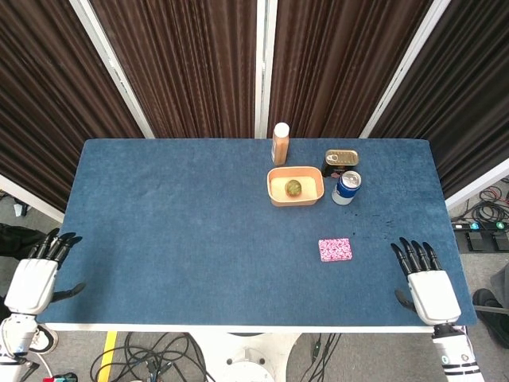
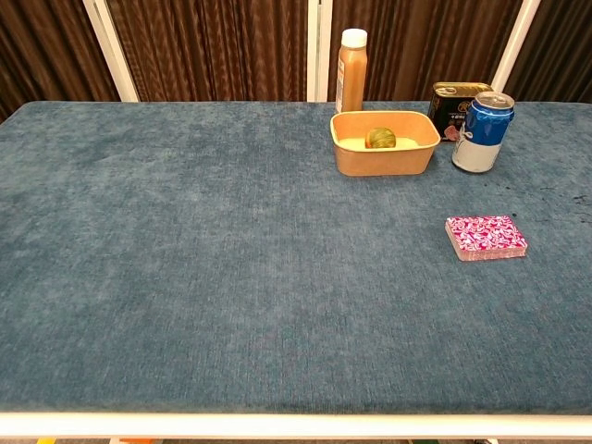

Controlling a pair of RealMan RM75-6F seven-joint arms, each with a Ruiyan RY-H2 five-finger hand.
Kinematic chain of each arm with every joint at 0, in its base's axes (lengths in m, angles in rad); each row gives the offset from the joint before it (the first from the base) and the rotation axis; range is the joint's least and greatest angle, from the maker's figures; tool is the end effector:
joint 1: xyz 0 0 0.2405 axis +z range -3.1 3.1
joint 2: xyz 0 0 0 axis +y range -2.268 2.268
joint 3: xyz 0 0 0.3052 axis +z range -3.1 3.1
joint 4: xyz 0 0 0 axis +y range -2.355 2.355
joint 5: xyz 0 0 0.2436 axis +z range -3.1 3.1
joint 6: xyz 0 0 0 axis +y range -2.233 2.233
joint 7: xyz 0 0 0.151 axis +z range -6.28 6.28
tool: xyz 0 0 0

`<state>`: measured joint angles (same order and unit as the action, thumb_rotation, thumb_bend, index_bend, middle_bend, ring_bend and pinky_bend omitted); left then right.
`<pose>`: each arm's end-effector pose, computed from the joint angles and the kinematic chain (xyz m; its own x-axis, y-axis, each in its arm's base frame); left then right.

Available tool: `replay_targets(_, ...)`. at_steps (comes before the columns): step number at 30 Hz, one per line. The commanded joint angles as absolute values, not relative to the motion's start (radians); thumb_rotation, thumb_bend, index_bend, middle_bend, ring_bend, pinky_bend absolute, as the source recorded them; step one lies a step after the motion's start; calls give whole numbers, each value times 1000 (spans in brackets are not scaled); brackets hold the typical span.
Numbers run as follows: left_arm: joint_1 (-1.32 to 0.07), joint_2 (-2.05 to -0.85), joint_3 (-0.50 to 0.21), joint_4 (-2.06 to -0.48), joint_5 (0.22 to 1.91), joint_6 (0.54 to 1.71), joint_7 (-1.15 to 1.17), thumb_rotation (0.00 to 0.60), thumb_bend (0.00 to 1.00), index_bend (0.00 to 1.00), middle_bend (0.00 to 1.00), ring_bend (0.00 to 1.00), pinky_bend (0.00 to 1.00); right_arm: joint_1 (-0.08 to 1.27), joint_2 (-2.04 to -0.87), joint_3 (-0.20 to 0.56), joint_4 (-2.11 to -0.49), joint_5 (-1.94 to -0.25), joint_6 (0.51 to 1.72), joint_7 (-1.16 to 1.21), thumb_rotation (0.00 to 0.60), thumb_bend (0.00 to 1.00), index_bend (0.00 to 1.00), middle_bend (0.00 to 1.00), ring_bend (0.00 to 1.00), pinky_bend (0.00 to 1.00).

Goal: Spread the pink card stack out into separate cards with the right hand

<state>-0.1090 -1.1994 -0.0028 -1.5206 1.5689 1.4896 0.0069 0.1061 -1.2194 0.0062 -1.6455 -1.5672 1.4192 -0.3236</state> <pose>-0.3704 0.1927 0.1183 0.4202 0.0328 0.9069 0.9044 -0.0975 -0.4155 -0.3415 -0.1881 0.0903 0.5732 -0.0781 0.8157 -0.8170 -0.1304 0.5617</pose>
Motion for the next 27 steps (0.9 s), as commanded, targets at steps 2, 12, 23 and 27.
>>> replay_targets(2,-111,-1201,-2,-1521,1572,1487,9,600,6,176,150,23,191,119,-1219,24,-1650,-1561,1417,-334,600,151,0,50,556,718)
replay_targets(12,-114,-1201,4,-1521,1570,1473,13,600,6,176,150,23,191,216,-1227,72,-1661,-1443,1250,-417,600,160,187,184,692,823)
replay_targets(23,-112,-1208,6,-1500,1571,1475,-9,600,6,176,150,23,191,338,-1275,114,-1697,-1270,1079,-558,600,160,225,200,717,834)
replay_targets(27,-113,-1210,5,-1495,1565,1468,-22,600,6,176,150,23,191,374,-1302,125,-1694,-1203,1045,-599,600,160,226,200,718,835)
